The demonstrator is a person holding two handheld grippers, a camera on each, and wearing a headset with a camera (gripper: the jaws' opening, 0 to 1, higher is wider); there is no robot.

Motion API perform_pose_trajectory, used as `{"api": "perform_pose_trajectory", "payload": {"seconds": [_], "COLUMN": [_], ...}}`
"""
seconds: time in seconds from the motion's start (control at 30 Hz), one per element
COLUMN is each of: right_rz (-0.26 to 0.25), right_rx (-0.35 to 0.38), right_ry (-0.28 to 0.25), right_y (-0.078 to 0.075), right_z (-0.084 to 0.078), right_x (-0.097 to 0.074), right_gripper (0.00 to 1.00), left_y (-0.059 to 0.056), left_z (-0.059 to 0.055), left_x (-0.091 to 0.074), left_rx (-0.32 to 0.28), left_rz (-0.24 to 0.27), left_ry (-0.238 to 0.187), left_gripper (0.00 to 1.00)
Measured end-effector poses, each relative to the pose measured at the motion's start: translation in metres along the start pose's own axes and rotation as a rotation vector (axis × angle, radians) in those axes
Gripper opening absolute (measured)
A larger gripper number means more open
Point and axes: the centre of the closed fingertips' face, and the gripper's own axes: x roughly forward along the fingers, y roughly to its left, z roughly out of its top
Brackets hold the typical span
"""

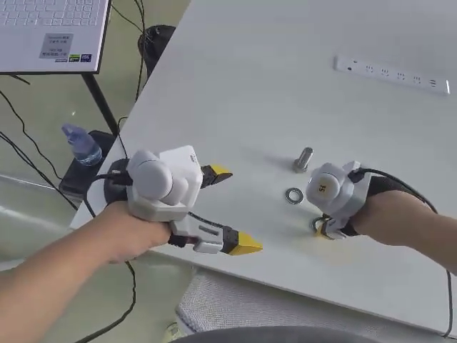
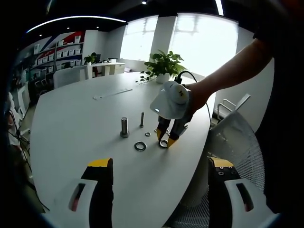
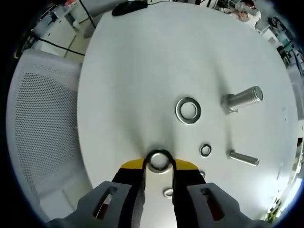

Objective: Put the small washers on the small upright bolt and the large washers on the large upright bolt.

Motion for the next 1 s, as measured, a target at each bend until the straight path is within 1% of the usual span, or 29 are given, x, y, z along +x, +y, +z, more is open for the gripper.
{"api": "perform_pose_trajectory", "payload": {"seconds": [0.07, 0.1, 0.13, 0.3, 0.43, 0.5, 0.63, 0.7, 0.77, 0.83, 1.0], "right_rz": [0.005, 0.006, 0.008, 0.006, 0.012, 0.009, 0.013, 0.021, 0.030, 0.028, 0.040], "right_rx": [0.014, 0.015, 0.020, 0.021, 0.023, 0.026, 0.045, 0.061, 0.079, 0.080, 0.088], "right_ry": [-0.011, -0.014, -0.017, -0.017, -0.015, -0.023, -0.038, -0.050, -0.058, -0.062, -0.057], "right_y": [0.000, 0.000, 0.000, 0.000, 0.001, 0.000, -0.001, -0.002, -0.002, -0.002, 0.003], "right_z": [0.000, 0.000, 0.000, -0.001, -0.004, -0.004, -0.003, -0.002, -0.003, -0.004, -0.008], "right_x": [-0.001, -0.001, 0.000, 0.000, -0.002, -0.005, -0.011, -0.015, -0.019, -0.022, -0.033], "right_gripper": [0.20, 0.20, 0.20, 0.20, 0.20, 0.20, 0.20, 0.20, 0.20, 0.20, 0.20], "left_y": [0.001, 0.003, 0.003, 0.000, -0.001, -0.002, -0.002, -0.002, -0.002, -0.001, 0.000], "left_z": [0.000, -0.003, -0.003, -0.003, -0.001, -0.001, -0.004, -0.004, -0.003, -0.002, 0.003], "left_x": [0.000, -0.001, 0.000, 0.000, 0.000, 0.000, 0.000, 0.001, 0.002, 0.003, 0.004], "left_rx": [0.001, 0.005, 0.006, 0.010, 0.005, 0.002, -0.004, -0.005, -0.003, -0.004, 0.000], "left_rz": [0.005, 0.012, 0.011, 0.009, 0.015, 0.017, 0.019, 0.019, 0.019, 0.019, 0.018], "left_ry": [0.004, 0.015, 0.018, 0.021, 0.013, 0.010, 0.018, 0.016, 0.014, 0.013, 0.007], "left_gripper": [0.81, 0.81, 0.81, 0.80, 0.80, 0.80, 0.80, 0.80, 0.80, 0.80, 0.79]}}
